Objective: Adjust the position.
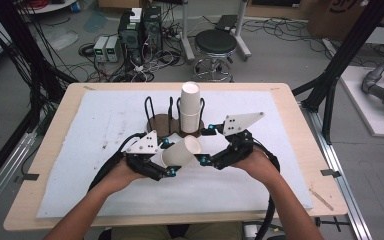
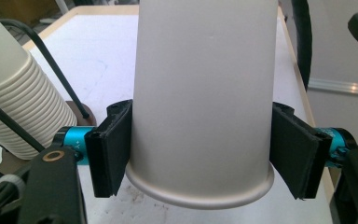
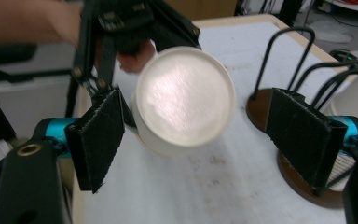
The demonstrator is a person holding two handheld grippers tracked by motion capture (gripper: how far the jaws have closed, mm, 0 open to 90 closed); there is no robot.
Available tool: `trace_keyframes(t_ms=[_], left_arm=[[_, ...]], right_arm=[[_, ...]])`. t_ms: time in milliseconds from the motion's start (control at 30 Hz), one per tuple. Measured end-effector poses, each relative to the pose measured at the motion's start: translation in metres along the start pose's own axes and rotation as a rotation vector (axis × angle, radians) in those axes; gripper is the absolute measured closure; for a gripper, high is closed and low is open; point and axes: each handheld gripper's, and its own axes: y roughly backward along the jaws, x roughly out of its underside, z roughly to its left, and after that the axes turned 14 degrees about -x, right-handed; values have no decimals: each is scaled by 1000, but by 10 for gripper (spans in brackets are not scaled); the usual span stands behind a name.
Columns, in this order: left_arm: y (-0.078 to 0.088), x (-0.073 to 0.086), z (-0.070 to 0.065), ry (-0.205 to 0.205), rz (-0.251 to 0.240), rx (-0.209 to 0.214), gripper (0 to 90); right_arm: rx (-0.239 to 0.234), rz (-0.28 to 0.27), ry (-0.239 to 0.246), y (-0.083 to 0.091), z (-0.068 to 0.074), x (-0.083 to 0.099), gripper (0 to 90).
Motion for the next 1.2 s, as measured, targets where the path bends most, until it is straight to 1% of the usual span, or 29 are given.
trace_keyframes(t_ms=[33, 67, 133, 233, 267, 300, 400, 567, 600, 733, 867, 900, 967, 1000, 1067, 1200], left_arm=[[0, -1, 0, 4, 4, 4, 279], [0, -1, -1, -2, 14, 7, 279], [0, -2, -2, -10, 22, 18, 279], [-2, -4, -4, -15, 34, 35, 279], [-3, -5, -5, -28, 45, 40, 279], [-4, -5, -5, -31, 51, 45, 279], [-6, -7, -7, -45, 65, 56, 279], [-8, -8, -8, -51, 79, 66, 278], [-8, -8, -8, -56, 82, 69, 278], [-10, -7, -10, -58, 89, 85, 278], [-11, -7, -11, -60, 86, 98, 276], [-11, -7, -12, -60, 89, 100, 276], [-11, -7, -11, -59, 93, 104, 277], [-11, -7, -11, -59, 94, 108, 277], [-11, -7, -12, -58, 95, 113, 277], [-11, -7, -12, -58, 93, 119, 277]], right_arm=[[0, 24, 11, 1, 0, 0, 200], [0, 45, 15, 2, 0, 0, 200], [-2, 80, 44, 2, 0, -1, 200], [-20, 110, 83, 3, 1, -4, 200], [-31, 116, 87, 3, 1, -5, 200], [-35, 125, 96, 2, 0, -7, 200], [-68, 155, 110, -1, -1, -10, 200], [-112, 230, 131, -11, -3, -13, 200], [-115, 245, 136, -13, -4, -14, 201], [-135, 299, 132, -21, -6, -15, 205], [-161, 321, 122, -27, -8, -14, 208], [-164, 324, 120, -28, -8, -14, 217], [-184, 332, 119, -30, -8, -14, 256], [-188, 334, 125, -31, -7, -14, 256], [-196, 344, 115, -32, -7, -14, 270], [-216, 353, 127, -34, -6, -14, 331]])
